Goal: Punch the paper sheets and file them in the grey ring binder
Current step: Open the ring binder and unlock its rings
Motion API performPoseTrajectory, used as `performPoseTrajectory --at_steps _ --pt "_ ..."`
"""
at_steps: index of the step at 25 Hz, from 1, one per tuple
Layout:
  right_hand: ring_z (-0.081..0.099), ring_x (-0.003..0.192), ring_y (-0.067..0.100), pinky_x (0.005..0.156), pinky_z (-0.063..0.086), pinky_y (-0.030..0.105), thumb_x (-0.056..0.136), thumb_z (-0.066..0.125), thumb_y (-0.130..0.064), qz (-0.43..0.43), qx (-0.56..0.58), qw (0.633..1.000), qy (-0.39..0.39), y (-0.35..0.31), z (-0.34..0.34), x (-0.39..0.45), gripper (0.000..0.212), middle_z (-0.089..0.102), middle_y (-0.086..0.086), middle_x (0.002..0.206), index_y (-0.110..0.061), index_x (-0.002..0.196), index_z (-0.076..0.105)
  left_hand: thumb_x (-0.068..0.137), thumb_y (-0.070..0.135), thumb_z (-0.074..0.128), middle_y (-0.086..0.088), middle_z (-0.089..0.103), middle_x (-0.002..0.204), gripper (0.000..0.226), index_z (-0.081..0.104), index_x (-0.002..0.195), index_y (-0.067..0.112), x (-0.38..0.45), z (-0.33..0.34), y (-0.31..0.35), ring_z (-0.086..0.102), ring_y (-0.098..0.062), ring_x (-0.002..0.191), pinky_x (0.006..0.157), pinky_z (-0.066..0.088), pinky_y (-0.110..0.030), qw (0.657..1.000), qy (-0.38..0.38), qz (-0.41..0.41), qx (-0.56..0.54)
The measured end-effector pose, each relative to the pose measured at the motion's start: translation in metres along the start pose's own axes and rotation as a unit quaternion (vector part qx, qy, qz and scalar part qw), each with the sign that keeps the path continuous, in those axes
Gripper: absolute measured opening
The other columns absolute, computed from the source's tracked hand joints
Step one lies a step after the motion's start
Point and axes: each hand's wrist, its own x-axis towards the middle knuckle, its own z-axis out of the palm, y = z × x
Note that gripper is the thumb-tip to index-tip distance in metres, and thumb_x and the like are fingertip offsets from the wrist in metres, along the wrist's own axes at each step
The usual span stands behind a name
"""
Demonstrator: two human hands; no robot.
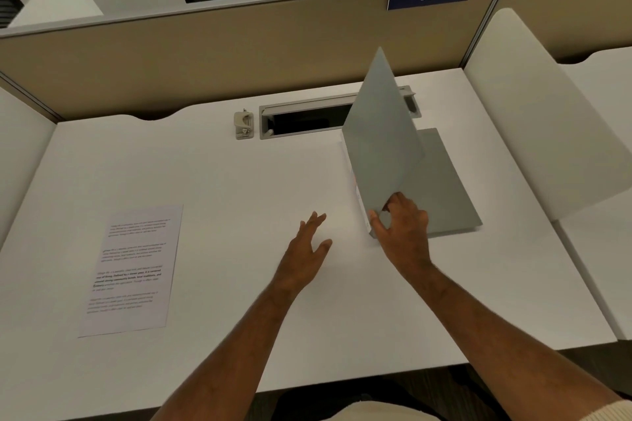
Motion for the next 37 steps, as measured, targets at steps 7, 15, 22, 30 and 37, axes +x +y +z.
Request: performPoseTrajectory --at_steps 7,15,22,30,37 --pt "0.055 0.076 0.014 0.073 0.04 0.039 0.083 0.07 -0.021 -0.079 -0.022 0.995 -0.056 -0.037 0.014 -0.015 0.025 0.054 -0.014 0.081 -0.03 0.094 0.049 0.104 0.045 0.051 0.014 0.035 0.162 0.055 0.034 0.155 0.038 -0.007 -0.026 0.017 0.033 -0.006 0.148 0.116 0.032 -0.028 0.993 0.038 -0.04 -0.1" --pt "0.059 0.08 0.018 0.08 0.041 0.041 0.079 0.066 -0.018 -0.123 -0.05 0.976 -0.173 -0.068 0.042 -0.043 0.023 0.06 -0.011 0.084 -0.028 0.093 0.051 0.099 0.055 0.054 0.006 0.065 0.135 0.046 0.054 0.14 0.034 -0.013 -0.079 0.015 0.064 -0.014 0.123 0.108 0.05 -0.042 0.945 0.095 -0.085 -0.301" --pt "0.058 0.08 0.019 0.076 0.043 0.04 0.078 0.059 -0.018 -0.186 -0.07 0.95 -0.239 -0.088 0.064 -0.064 0.021 0.057 -0.009 0.086 -0.028 0.092 0.047 0.091 0.08 0.037 -0.003 0.072 0.127 0.068 0.063 0.134 0.035 -0.027 -0.144 0.02 0.07 -0.027 0.114 0.095 0.058 -0.049 0.923 0.069 -0.114 -0.36" --pt "0.058 0.081 0.018 0.075 0.041 0.037 0.086 0.061 -0.027 -0.236 -0.068 0.92 -0.304 -0.105 0.087 -0.085 0.019 0.056 -0.008 0.091 -0.026 0.098 0.047 0.1 0.024 0.059 0.0 0.078 0.102 0.025 0.07 0.122 0.019 -0.048 -0.191 -0.022 0.075 -0.023 0.095 0.072 0.06 -0.034 0.962 0.145 -0.14 -0.184" --pt "0.056 0.085 0.013 0.089 0.039 0.037 0.09 0.063 -0.049 -0.17 0.002 0.922 -0.347 -0.096 0.084 -0.079 0.031 0.051 -0.015 0.092 -0.026 0.103 0.048 0.101 0.017 0.058 0.001 0.078 0.091 0.017 0.074 0.106 0.02 -0.064 -0.213 -0.05 0.074 -0.005 0.071 0.054 0.052 -0.015 0.956 0.186 -0.161 -0.16"
